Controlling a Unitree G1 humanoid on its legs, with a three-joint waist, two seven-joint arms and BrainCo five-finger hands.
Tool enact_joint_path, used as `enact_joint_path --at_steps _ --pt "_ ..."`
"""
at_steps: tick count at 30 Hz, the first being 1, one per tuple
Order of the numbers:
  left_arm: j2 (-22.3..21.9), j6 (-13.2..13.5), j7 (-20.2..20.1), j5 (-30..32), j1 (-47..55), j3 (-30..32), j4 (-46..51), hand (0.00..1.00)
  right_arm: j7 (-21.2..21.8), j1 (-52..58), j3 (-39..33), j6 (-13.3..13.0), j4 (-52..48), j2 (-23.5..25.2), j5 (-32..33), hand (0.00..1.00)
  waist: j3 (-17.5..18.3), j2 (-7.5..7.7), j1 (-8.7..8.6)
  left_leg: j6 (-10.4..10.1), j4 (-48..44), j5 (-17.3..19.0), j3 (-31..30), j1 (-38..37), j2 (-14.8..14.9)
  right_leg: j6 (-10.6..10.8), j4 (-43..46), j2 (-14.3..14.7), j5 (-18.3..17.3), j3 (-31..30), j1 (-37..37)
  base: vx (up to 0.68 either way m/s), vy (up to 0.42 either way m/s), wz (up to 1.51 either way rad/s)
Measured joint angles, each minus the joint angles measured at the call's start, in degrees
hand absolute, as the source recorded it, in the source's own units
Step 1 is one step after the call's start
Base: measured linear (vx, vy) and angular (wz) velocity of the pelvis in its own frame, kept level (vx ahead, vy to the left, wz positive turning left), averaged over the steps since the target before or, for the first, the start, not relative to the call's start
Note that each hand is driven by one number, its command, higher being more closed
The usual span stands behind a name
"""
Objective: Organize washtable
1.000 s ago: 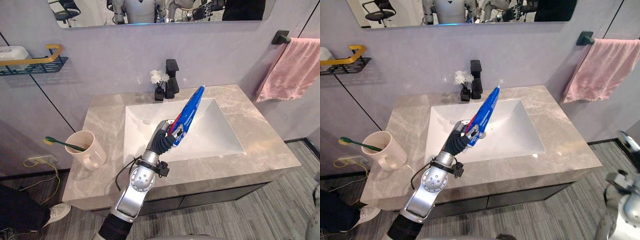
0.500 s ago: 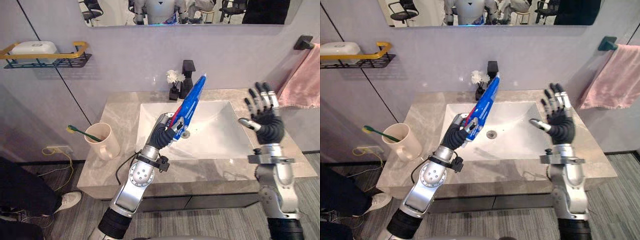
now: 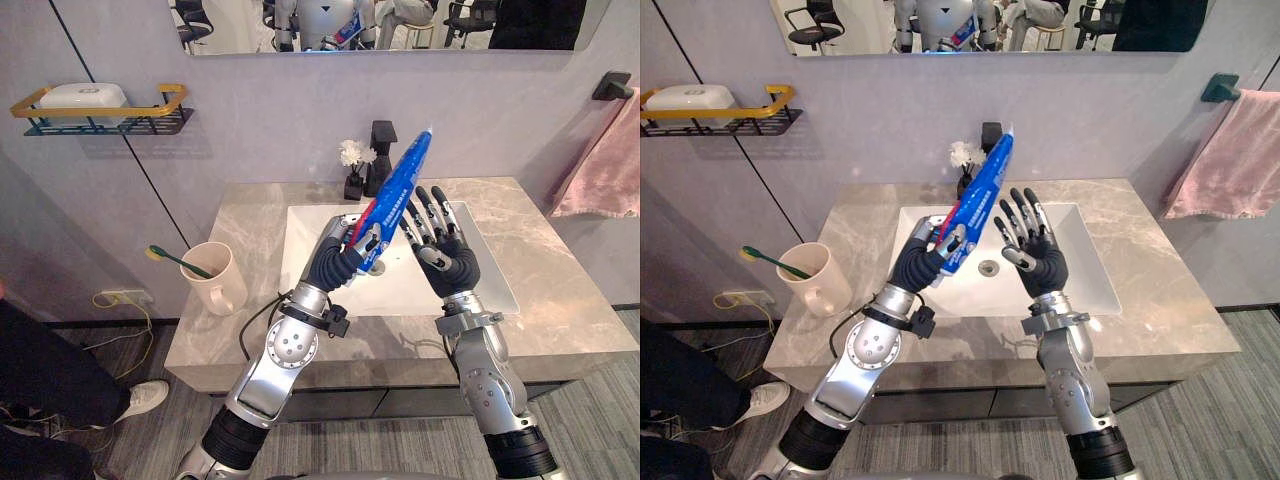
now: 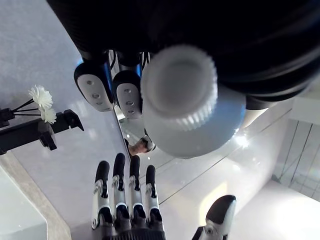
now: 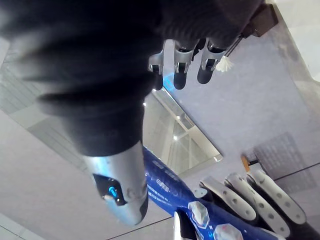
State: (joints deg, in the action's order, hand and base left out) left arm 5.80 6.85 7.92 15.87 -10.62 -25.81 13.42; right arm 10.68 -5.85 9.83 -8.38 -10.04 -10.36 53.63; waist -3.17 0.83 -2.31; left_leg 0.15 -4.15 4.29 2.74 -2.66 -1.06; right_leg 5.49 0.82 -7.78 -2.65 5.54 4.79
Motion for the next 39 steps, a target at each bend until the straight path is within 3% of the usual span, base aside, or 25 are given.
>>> enact_joint_path --at_steps 14,15,38,39 --pt "-0.1 -0.1 -0.1 0.1 -1.0 -4.0 -2.7 1.0 -0.4 -5.7 4.6 -0.1 0.4 0.6 4.3 0.0 0.0 0.08 0.16 0.1 2.4 -1.1 0.4 -1.0 0.0 0.0 0.0 -0.1 0.2 -0.4 0.1 0.0 -0.001 -0.01" --pt "-0.1 0.0 -0.2 0.1 -1.0 -4.0 -2.8 1.0 -0.4 -5.7 4.6 -0.1 0.4 0.5 4.3 1.0 0.0 0.08 0.14 0.1 2.4 -1.2 0.5 -1.0 0.0 0.0 0.0 -0.1 0.2 -0.5 0.0 0.0 0.0 0.0" --pt "-1.3 2.6 -0.1 0.4 3.3 -3.8 -7.4 1.0 -0.5 -7.5 5.8 1.3 2.1 0.4 5.3 1.0 0.0 0.52 0.14 0.2 4.2 -2.0 0.6 -1.8 0.0 0.4 -0.1 -0.2 0.4 -0.8 -0.1 0.0 0.0 0.0" --pt "-1.2 2.7 -0.1 0.4 3.3 -3.7 -7.4 0.0 -0.5 -7.5 5.8 1.4 2.1 0.7 5.3 1.0 0.0 0.52 0.14 0.2 4.2 -2.0 0.6 -1.8 0.0 0.4 -0.1 -0.2 0.4 -0.8 0.0 0.0 0.0 0.0"
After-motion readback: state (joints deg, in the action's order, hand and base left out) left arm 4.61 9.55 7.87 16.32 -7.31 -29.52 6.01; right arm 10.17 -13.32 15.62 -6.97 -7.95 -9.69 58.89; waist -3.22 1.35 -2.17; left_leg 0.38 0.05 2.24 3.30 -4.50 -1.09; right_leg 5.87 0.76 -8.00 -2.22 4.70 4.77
